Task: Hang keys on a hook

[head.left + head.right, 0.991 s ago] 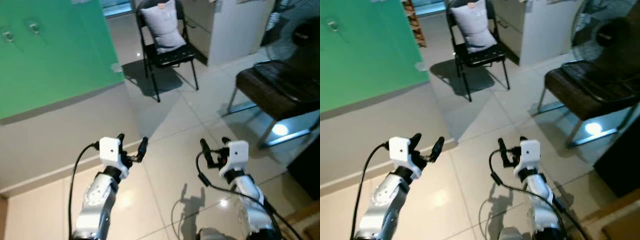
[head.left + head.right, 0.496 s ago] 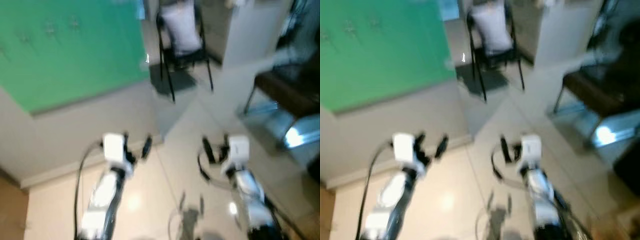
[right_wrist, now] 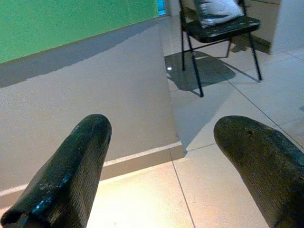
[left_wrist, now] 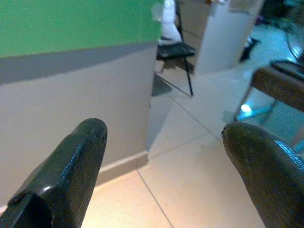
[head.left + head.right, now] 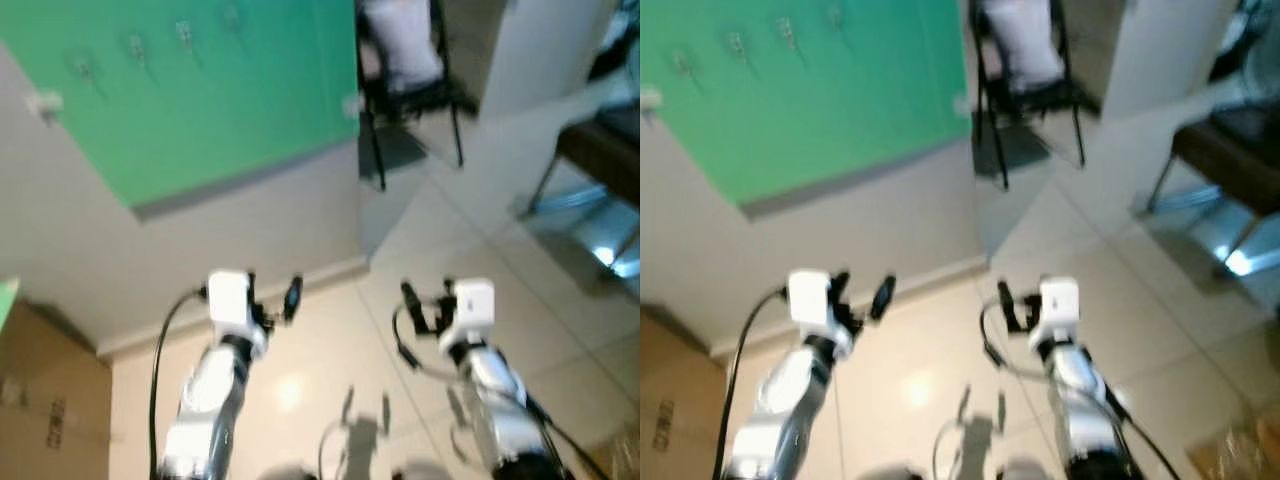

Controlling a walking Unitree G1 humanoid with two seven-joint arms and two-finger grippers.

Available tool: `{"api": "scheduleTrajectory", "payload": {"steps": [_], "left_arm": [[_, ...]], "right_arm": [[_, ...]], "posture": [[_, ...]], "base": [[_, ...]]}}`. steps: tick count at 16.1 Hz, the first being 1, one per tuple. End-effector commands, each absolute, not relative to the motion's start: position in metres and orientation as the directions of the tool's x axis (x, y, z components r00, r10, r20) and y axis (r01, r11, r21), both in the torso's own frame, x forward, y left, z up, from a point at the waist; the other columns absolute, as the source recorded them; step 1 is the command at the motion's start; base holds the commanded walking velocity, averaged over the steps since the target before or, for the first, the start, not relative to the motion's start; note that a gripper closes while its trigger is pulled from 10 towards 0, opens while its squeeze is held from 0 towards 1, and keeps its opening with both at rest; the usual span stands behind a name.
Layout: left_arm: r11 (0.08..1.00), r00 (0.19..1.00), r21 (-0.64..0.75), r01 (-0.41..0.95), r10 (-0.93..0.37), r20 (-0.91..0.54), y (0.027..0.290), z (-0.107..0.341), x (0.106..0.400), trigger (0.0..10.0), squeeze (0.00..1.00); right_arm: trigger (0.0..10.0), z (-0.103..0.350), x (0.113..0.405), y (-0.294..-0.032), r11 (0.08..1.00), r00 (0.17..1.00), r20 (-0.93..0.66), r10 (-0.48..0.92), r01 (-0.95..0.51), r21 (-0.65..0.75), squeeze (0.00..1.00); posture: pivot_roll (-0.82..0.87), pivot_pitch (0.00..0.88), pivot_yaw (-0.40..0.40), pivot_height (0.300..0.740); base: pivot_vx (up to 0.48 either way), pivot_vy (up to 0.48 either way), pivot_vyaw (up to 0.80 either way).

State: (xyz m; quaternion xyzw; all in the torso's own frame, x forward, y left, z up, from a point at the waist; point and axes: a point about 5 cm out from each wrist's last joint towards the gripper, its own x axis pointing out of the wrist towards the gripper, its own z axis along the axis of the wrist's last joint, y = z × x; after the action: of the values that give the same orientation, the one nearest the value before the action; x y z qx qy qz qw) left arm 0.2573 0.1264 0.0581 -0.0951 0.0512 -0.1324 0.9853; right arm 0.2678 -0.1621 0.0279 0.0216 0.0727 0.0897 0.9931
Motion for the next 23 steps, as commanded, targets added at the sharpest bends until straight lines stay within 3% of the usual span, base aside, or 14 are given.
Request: {"api": "scheduleTrajectory", "payload": {"steps": [1,11,23], "left_arm": [[0.959,0.968,-0.180,0.218,-0.236,-0.082,0.137,0.059,0.258,10.0,0.00],[0.962,0.969,-0.150,0.227,-0.239,-0.066,0.140,0.060,0.257,10.0,0.00],[0.940,0.940,-0.088,0.329,-0.335,-0.063,0.130,0.059,0.253,10.0,0.00]], "right_arm": [[10.0,0.030,0.269,-0.152,0.978,0.971,-0.129,0.203,-0.194,0.080,0.00],[10.0,0.030,0.265,-0.157,0.981,0.980,-0.119,0.162,-0.147,0.122,0.00],[10.0,0.038,0.260,-0.150,0.969,0.971,-0.074,0.226,-0.216,0.120,0.00]], "posture": [[-0.21,0.042,0.129,0.740],[-0.21,0.045,0.135,0.740],[-0.22,0.050,0.137,0.740]], "base": [[0.000,0.472,0.00],[0.000,0.474,0.00],[0.000,0.000,0.59]]}}
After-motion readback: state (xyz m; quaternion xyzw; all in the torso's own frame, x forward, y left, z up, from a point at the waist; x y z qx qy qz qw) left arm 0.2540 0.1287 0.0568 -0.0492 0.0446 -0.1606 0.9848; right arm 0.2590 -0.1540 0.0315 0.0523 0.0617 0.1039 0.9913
